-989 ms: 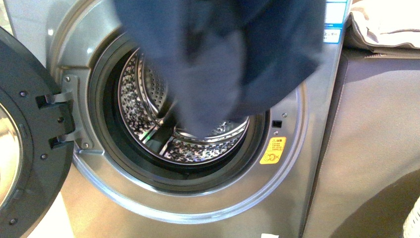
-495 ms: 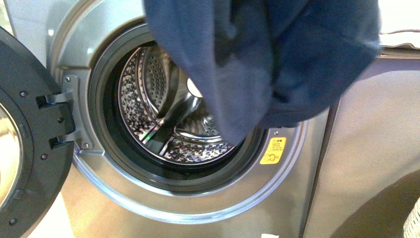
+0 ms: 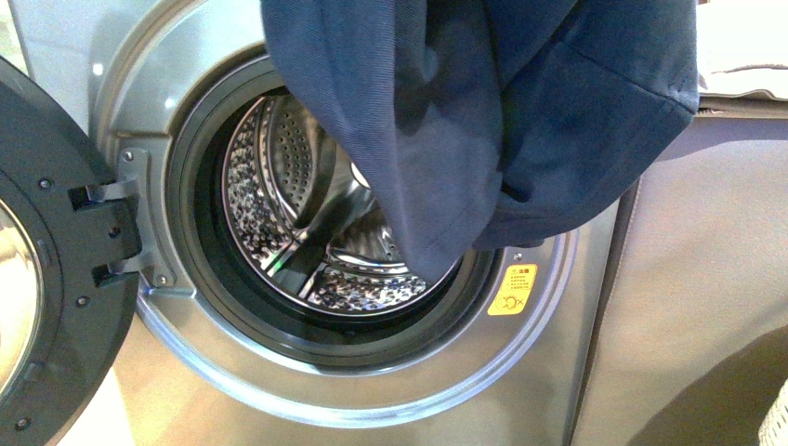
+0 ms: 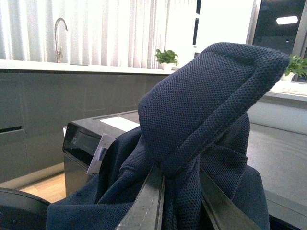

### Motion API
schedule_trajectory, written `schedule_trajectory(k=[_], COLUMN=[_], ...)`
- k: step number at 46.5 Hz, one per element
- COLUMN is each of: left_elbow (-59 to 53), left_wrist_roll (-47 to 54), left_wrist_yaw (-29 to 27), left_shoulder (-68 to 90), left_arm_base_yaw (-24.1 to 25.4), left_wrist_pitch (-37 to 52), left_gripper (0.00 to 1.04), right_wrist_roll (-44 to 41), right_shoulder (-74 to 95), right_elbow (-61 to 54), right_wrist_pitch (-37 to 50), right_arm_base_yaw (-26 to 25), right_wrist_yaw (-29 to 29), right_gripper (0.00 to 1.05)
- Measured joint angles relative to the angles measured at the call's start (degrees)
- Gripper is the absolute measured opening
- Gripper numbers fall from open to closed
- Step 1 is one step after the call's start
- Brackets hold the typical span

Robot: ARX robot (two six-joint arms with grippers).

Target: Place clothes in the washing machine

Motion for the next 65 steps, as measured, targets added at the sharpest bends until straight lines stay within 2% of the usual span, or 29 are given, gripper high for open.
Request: schedule_trajectory(k=[1,5,10,14,19,23,31,42,57,65], left_elbow=[-0.04,0.02,0.26,2.03,6.88,13.88,24.79,37.0,49.48,59.1], left_wrist_roll=[-0.72,-7.23,-12.0,-13.62,-14.12,-13.51,-9.16,-4.31,-0.79,0.09], left_wrist_yaw=[1.92,18.8,31.47,36.83,38.16,36.28,32.46,32.83,24.68,21.73], left_shoulder=[0.13,2.73,7.89,13.94,21.35,27.28,33.14,45.44,59.36,68.94], left_arm_base_yaw=[0.76,8.22,17.59,22.73,24.52,21.29,8.61,-4.85,-15.52,-17.94], left_wrist_pitch=[0.42,7.45,15.17,21.81,28.11,30.42,29.44,27.32,28.61,27.34], left_gripper=[0.98,0.98,0.98,0.98,0.98,0.98,0.98,0.98,0.98,0.98], right_wrist_roll=[0.0,0.0,0.0,0.0,0.0,0.0,0.0,0.0,0.0,0.0], right_shoulder=[0.0,0.0,0.0,-0.04,-0.04,-0.04,-0.04,-0.04,-0.04,-0.04], right_elbow=[0.0,0.0,-0.04,-0.04,-0.04,-0.04,-0.04,-0.04,-0.04,-0.04], right_wrist_pitch=[0.0,0.0,0.0,0.0,0.0,0.0,0.0,0.0,0.0,0.0], right_arm_base_yaw=[0.0,0.0,0.0,0.0,0.0,0.0,0.0,0.0,0.0,0.0], right_wrist_yaw=[0.0,0.02,-0.04,-0.02,-0.04,-0.04,-0.04,-0.02,-0.04,-0.04], right_gripper=[0.09,0.09,0.09,0.09,0.09,0.09,0.09,0.09,0.09,0.09])
